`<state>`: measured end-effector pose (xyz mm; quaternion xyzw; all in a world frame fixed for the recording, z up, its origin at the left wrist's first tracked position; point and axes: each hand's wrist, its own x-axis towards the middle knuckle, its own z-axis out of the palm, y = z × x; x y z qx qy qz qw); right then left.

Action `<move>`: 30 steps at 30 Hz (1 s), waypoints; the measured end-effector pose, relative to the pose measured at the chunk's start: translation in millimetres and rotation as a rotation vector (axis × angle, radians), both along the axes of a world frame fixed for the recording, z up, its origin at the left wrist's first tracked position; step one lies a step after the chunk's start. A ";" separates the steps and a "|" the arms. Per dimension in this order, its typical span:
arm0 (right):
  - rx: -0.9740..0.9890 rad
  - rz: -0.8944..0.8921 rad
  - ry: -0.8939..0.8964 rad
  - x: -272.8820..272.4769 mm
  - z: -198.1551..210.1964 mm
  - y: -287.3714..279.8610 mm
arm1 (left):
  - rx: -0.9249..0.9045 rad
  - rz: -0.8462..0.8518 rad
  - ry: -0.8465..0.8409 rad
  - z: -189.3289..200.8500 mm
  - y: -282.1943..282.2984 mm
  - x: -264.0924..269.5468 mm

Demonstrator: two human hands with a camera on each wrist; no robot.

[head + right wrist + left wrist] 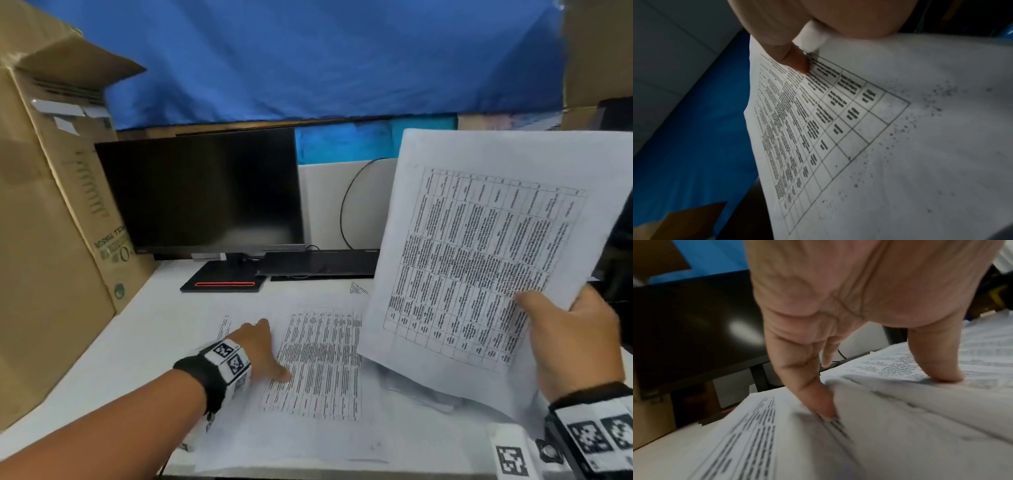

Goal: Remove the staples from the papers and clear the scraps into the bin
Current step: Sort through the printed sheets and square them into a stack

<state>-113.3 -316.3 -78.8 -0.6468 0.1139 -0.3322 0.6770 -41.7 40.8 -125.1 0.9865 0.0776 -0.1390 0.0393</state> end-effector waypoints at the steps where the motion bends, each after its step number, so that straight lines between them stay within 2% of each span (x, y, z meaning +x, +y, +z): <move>1: -0.007 0.006 0.005 0.6 -1.5 0.5 | 0.000 0.014 0.004 0.5 -3.0 2.2; 5: -0.017 0.022 -0.004 2.3 -4.8 0.2 | -0.016 0.066 -0.050 3.3 -4.2 9.9; 9: -0.014 0.026 -0.006 5.1 -8.1 -2.2 | -0.198 0.085 -0.181 10.0 14.4 10.8; 14: 0.036 0.025 -0.027 6.5 -8.8 -5.9 | -0.674 0.135 -0.373 40.0 32.9 -17.5; 18: 0.158 0.085 -0.033 7.6 -7.2 -5.1 | -1.095 0.150 -0.581 56.3 45.3 -31.2; 21: 0.221 0.137 0.011 10.7 -11.9 -3.7 | -1.306 0.178 -0.564 53.8 41.4 -37.8; 23: 0.242 0.156 0.025 10.5 -13.3 -1.9 | -1.258 0.230 -0.439 36.5 34.3 -39.6; 24: 0.242 0.162 0.029 9.9 -13.0 -1.1 | -1.161 0.241 -0.361 24.3 29.8 -39.3; 27: 0.240 0.175 0.027 7.5 -11.9 0.4 | -0.713 0.253 -0.219 -8.5 18.1 -30.7; 30: 0.235 0.182 0.019 6.6 -12.1 1.2 | -0.311 0.272 -0.096 -18.3 9.1 -21.9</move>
